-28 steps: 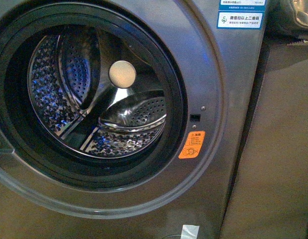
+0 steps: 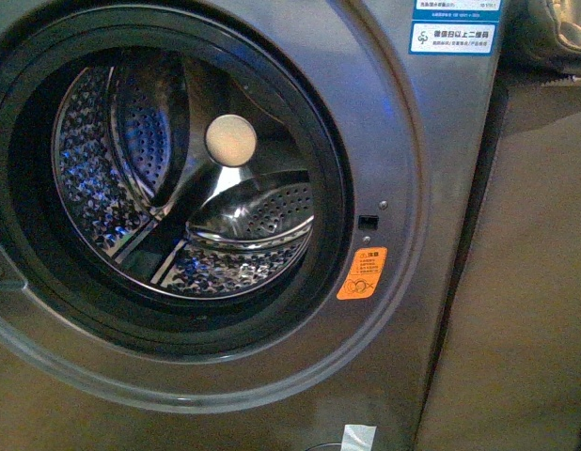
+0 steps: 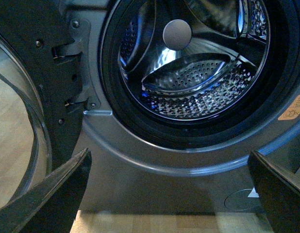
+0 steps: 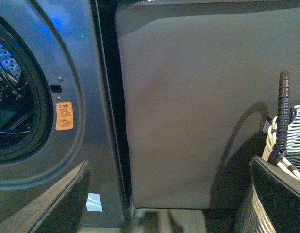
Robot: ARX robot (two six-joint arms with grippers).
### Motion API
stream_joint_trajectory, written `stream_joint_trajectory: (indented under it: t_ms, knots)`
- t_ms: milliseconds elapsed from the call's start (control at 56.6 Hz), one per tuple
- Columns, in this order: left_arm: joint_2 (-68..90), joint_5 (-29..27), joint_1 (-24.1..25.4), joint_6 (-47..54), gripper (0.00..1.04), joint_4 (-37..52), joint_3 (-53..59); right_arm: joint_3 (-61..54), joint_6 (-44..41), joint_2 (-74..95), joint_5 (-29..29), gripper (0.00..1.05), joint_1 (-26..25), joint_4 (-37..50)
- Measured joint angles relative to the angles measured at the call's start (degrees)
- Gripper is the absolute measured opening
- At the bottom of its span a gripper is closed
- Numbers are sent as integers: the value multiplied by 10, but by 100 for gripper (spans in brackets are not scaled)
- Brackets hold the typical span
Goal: Put clothes into washing machine
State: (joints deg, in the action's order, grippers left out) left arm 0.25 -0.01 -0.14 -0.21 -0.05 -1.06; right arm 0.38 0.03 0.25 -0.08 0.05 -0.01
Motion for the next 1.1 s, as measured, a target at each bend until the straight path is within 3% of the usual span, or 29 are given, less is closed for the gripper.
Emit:
stream_joint_trajectory:
  t_ms: [159, 177, 212, 230, 283, 336, 389, 672, 795, 901, 1096]
  knots:
    - [0, 0, 0, 0, 98, 0, 0, 0, -1, 1, -11, 97, -3, 2]
    - [0, 0, 0, 0, 98, 0, 0, -1, -2, 7, -36, 97, -14, 12]
    - [0, 0, 0, 0, 98, 0, 0, -1, -1, 29, -153, 97, -53, 62]
    - [0, 0, 0, 0, 98, 0, 0, -1, 0, 34, -177, 97, -64, 73]
    - [0, 0, 0, 0, 98, 0, 0, 0, 8, 71, -326, 97, -128, 137]
    - [0, -1, 0, 0, 98, 0, 0, 0, 18, 107, -415, 97, -168, 183]
    - [0, 0, 0, 0, 98, 0, 0, 0, 31, 139, -447, 97, -195, 219]
    - [0, 0, 0, 0, 98, 0, 0, 87, 97, 352, -538, 97, -336, 448]
    - [0, 0, 0, 0, 98, 0, 0, 160, 110, 481, -554, 97, -400, 503]
    - [0, 0, 0, 0, 98, 0, 0, 240, 88, 581, -519, 97, -440, 449]
    - [0, 0, 0, 0, 98, 0, 0, 412, -41, 761, -399, 97, -486, 234]
